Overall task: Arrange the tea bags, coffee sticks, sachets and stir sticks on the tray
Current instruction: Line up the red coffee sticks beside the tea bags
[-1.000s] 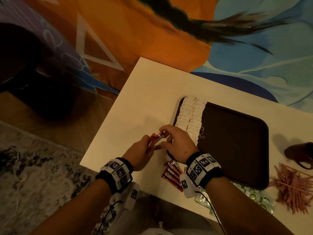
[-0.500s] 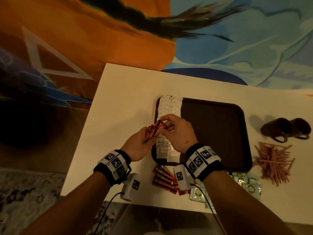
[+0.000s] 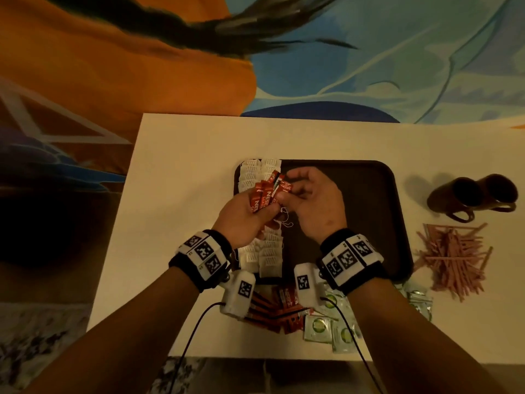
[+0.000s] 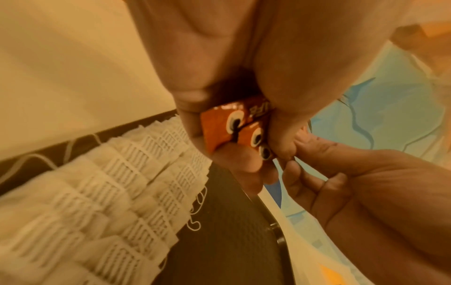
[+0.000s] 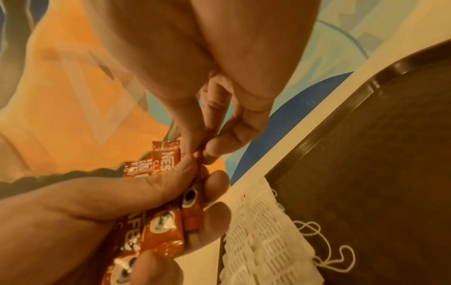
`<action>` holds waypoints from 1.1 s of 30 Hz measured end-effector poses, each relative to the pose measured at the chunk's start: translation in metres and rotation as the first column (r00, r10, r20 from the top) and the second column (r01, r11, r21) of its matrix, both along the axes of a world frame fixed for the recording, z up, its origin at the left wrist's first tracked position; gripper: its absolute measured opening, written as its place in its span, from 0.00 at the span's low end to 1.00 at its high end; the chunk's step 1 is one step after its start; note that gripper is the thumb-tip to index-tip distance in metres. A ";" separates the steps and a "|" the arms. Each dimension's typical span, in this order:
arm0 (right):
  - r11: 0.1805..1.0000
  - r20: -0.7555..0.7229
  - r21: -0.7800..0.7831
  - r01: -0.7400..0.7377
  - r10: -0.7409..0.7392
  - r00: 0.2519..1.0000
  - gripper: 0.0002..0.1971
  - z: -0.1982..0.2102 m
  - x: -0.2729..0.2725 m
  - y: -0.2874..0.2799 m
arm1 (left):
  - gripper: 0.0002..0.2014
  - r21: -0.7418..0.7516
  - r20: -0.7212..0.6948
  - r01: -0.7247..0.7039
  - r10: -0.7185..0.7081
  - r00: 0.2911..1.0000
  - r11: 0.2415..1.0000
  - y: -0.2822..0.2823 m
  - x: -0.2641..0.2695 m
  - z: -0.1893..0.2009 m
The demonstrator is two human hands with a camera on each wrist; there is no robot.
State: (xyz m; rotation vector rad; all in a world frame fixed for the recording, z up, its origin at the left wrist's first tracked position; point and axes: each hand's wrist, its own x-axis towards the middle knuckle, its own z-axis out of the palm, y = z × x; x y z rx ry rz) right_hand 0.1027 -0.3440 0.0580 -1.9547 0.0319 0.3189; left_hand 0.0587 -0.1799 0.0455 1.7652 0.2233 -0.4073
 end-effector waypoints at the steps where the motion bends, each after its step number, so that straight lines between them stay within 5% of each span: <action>1: 1.000 -0.003 0.022 0.014 -0.014 1.000 0.18 0.001 0.004 -0.004 | 0.12 -0.002 -0.007 0.002 -0.002 1.000 1.000 -0.005 0.005 0.001; 7: 0.995 0.005 0.052 0.086 -0.086 0.996 0.18 -0.012 0.031 -0.044 | 0.05 0.084 -0.013 -0.009 0.010 1.000 0.996 -0.026 0.032 -0.001; 14: 0.947 -0.044 -0.103 -0.304 0.301 0.953 0.32 -0.012 0.046 -0.067 | 0.07 0.042 0.051 -0.090 0.088 0.995 0.995 -0.042 0.054 -0.004; 19: 0.904 -0.050 -0.154 -0.398 0.395 0.917 0.31 -0.015 0.050 -0.065 | 0.08 0.107 0.037 -0.069 0.065 0.997 0.992 -0.045 0.059 -0.011; 25: 0.955 -0.220 0.079 -0.285 0.295 0.930 0.08 -0.023 0.052 -0.066 | 0.14 -0.004 -0.013 -0.213 0.213 0.977 0.977 -0.040 0.056 -0.012; 33: 0.973 -0.226 0.229 -0.026 0.080 0.971 0.08 -0.027 0.056 -0.078 | 0.12 0.008 -0.006 -0.268 0.268 0.964 0.963 -0.031 0.042 -0.017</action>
